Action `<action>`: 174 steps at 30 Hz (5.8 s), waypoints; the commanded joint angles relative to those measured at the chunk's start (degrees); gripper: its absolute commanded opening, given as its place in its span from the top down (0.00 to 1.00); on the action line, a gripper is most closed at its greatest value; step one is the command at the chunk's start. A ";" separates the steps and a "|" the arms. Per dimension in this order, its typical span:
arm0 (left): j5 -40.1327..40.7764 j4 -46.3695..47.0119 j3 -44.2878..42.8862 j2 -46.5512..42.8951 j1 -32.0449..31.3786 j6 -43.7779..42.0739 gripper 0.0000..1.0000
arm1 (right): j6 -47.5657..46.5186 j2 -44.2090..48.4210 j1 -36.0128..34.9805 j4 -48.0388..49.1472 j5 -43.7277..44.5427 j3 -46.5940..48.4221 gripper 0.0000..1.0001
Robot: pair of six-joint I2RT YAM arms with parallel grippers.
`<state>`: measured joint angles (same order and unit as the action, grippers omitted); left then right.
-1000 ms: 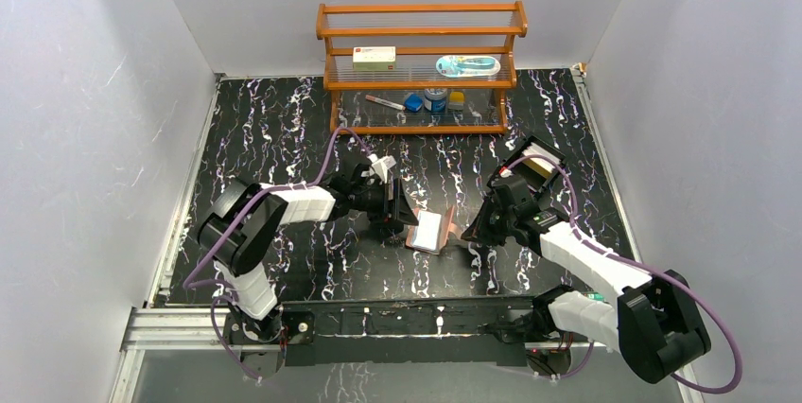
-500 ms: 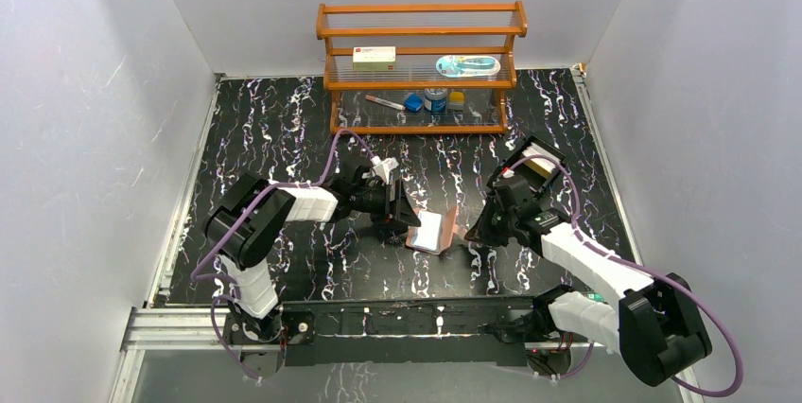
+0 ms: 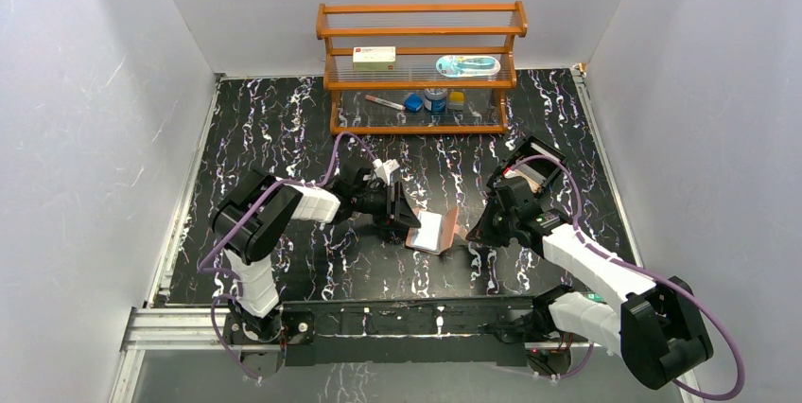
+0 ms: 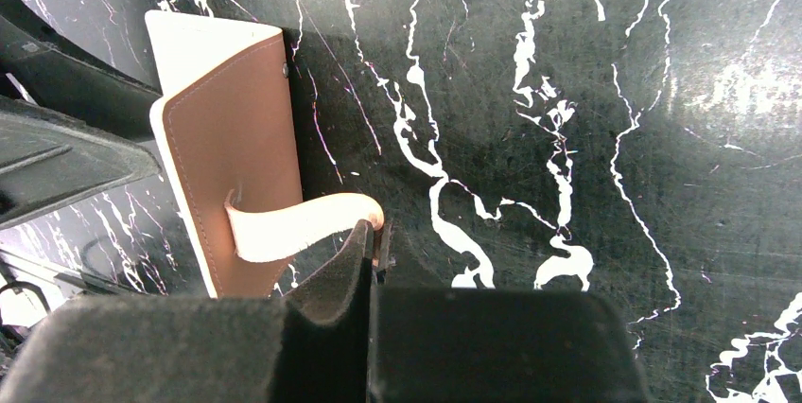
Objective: Put the credit cards into the card holder
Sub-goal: Turn over the card slot in the card holder.
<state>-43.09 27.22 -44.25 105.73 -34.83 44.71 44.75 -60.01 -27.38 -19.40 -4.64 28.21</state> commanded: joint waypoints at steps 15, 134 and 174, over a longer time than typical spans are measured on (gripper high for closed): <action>-3.67 4.14 0.88 -0.50 -0.06 3.15 1.00 | -0.40 1.03 0.22 -0.80 -0.21 0.05 0.92; 18.39 -32.59 8.02 -30.68 -2.09 -1.69 1.00 | 6.94 -11.56 -25.45 1.72 14.20 10.57 0.23; 15.59 -26.42 11.06 -32.25 -2.09 0.67 0.57 | 8.58 -26.18 -28.34 19.10 1.75 14.62 0.79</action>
<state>-26.00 -0.58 -34.11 74.67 -36.62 45.19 53.58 -86.00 -55.57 -3.79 -1.91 42.63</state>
